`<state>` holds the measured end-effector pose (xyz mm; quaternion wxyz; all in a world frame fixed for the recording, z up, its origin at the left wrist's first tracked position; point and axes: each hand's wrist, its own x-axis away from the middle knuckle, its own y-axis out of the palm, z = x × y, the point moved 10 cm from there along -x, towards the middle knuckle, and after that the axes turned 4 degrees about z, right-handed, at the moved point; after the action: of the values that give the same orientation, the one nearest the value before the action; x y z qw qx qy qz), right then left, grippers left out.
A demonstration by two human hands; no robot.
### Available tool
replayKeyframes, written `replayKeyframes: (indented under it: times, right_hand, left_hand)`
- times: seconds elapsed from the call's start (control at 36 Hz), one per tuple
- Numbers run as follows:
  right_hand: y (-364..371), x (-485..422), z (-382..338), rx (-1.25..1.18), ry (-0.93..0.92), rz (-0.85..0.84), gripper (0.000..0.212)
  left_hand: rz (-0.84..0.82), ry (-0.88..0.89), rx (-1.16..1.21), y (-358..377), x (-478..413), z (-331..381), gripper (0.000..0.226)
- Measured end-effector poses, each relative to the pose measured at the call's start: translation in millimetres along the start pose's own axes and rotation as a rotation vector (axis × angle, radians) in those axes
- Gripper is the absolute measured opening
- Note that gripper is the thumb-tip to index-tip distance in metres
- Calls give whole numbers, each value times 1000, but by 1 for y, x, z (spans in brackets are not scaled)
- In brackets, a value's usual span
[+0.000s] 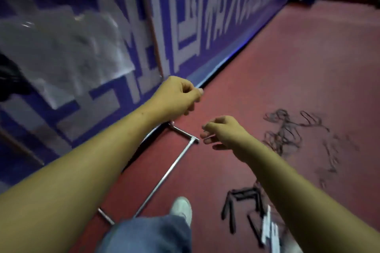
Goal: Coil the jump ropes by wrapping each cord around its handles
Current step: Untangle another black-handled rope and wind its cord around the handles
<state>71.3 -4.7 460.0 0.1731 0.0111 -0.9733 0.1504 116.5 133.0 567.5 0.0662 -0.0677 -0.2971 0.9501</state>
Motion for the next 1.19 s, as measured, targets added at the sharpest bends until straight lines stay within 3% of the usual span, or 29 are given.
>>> replayKeyframes:
  times: [0.17,0.31,0.53,0.58,0.69,0.78,0.97,1.08,1.19]
  right_hand:
    - [-93,-19,185,-48,268,184,9]
    - [-116,-42,332,-90,480,241,12]
    - [-85,-75,513,-143,716,200,22]
    - [-78,-88,556,-147,754,190,22]
    - [-61,-100,608,-133,808,161,25]
    - [-49,-101,633,-163,872,141,21]
    - [-35,-94,652,-161,927,101,19]
    - [-41,-96,624,-62,879,31,26]
    - [-49,-102,562,4,778,-25,17]
  left_hand:
    - [-369,-39,-89,221,-5,-56,31]
    - [-568,-126,-279,364,0,-149,31]
    - [-808,-446,-539,495,45,-344,25]
    - [-805,-501,-568,530,55,-387,38]
    - [-688,-645,-495,564,77,-435,72]
    - [-627,-657,-519,586,92,-446,88]
    - [-589,-635,-617,600,108,-455,38]
    - [-644,-678,-557,577,101,-446,34]
    - [-658,-604,-456,543,67,-404,19]
